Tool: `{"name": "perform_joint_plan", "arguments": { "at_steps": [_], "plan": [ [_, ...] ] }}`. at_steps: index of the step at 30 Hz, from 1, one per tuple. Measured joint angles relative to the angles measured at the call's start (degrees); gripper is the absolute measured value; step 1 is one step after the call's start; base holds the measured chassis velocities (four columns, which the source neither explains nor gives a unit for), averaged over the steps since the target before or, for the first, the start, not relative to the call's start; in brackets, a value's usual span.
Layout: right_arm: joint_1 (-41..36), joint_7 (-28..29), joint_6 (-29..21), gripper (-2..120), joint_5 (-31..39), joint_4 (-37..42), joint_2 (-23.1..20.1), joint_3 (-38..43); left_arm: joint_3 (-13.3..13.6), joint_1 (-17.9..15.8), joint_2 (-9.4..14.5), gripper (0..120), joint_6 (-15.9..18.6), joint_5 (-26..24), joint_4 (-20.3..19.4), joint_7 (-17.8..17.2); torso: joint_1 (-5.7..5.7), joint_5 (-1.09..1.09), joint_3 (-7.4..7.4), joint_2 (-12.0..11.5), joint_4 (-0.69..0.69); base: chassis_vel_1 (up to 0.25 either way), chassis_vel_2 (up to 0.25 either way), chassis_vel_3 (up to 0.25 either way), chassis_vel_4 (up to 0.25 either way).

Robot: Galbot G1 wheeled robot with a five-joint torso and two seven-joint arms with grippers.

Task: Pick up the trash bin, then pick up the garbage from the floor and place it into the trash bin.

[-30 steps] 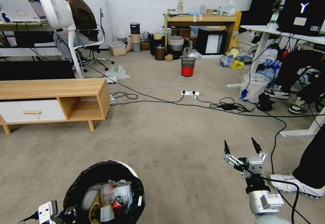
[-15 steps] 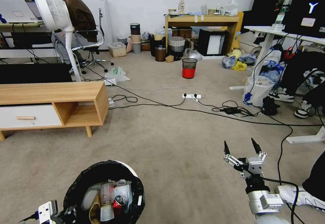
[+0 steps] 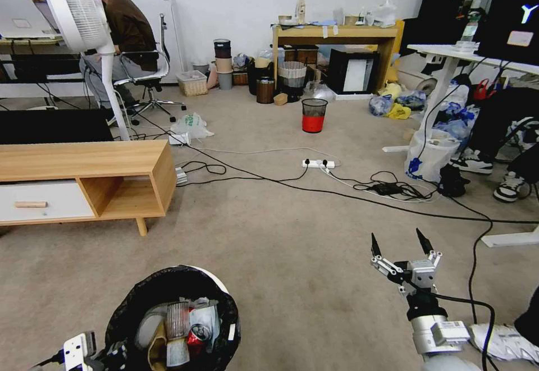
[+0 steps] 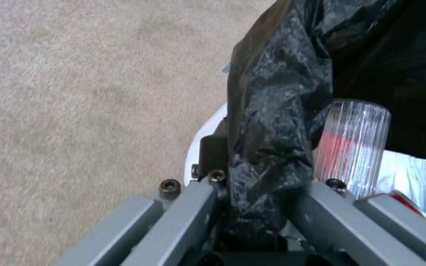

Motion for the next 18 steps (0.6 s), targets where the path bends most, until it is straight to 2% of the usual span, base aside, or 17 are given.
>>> {"name": "perform_joint_plan", "arguments": {
  "at_steps": [18],
  "plan": [
    [0.0,-0.9,0.8,100,0.3,0.3,-0.2,-0.1,-0.1,0.1,0.1,1,0.0,-0.2,-0.4,0.0,-0.01,-0.01,0.0,0.0,0.0,-0.004,0.003,0.002,-0.003]
  ]
}}
